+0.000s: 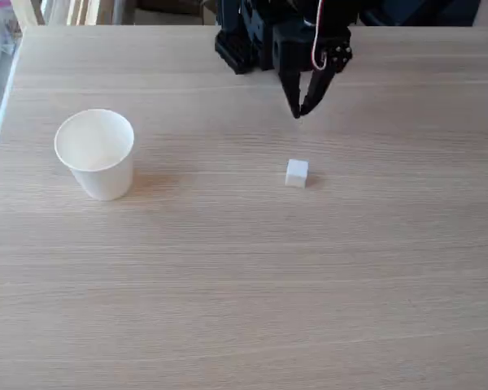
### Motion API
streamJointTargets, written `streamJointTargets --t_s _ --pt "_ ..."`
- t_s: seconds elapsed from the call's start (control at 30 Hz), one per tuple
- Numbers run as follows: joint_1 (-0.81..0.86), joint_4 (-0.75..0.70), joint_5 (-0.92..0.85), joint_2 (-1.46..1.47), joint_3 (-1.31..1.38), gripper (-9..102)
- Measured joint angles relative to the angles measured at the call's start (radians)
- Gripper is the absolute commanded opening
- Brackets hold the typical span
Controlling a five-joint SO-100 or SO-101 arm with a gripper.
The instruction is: Grasp a block and put it in the bin.
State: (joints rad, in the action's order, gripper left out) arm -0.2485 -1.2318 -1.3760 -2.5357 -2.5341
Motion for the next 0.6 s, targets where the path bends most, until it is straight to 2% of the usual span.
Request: streamJointTargets --t_s 0.4,0.6 --pt "0.023 -0.067 0.16 0.33 0.23 5" --pt "0.046 -0.017 0.224 0.446 0.252 16"
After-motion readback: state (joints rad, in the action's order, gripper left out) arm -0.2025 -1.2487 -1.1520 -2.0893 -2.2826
